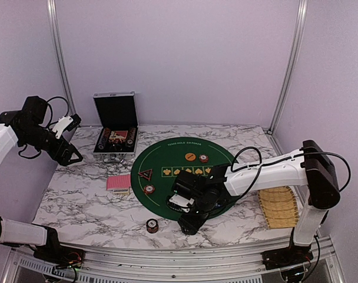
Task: Distribute texas hold em gaming equipment
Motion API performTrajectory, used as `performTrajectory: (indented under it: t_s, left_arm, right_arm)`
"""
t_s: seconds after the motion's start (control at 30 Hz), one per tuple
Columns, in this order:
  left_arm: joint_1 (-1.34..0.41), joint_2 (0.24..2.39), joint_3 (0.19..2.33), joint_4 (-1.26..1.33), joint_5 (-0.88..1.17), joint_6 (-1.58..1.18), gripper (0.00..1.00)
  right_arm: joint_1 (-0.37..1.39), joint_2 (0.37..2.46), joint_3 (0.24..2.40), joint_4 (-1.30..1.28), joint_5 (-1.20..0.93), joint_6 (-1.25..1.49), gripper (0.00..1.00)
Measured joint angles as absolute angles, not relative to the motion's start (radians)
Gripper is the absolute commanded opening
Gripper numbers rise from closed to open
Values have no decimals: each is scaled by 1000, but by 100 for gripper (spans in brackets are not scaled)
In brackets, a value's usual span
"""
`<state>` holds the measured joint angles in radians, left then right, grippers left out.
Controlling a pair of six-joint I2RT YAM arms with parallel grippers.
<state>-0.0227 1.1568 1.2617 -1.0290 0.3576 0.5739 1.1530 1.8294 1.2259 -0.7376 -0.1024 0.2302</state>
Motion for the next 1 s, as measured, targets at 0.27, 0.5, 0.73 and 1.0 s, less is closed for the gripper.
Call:
performTrajectory:
  t_s: [0.27, 0.5, 0.73, 1.0]
  left_arm:
    - [-23, 1157, 1262, -1030, 358, 577, 99]
    - [-23, 1157, 1262, -1031, 358, 578, 99]
    - [-23, 1157, 1262, -1031, 358, 581, 99]
    - [-23, 1157, 1262, -1031, 358, 584, 99]
  right_arm:
    - [1153, 1829, 1209, -736, -96, 227, 55]
    - [1153, 1829, 1206, -736, -95, 228, 45]
    - [1153, 1829, 1206, -737, -95, 229, 30]
    - [1153, 1827, 1208, -749, -92, 227, 29]
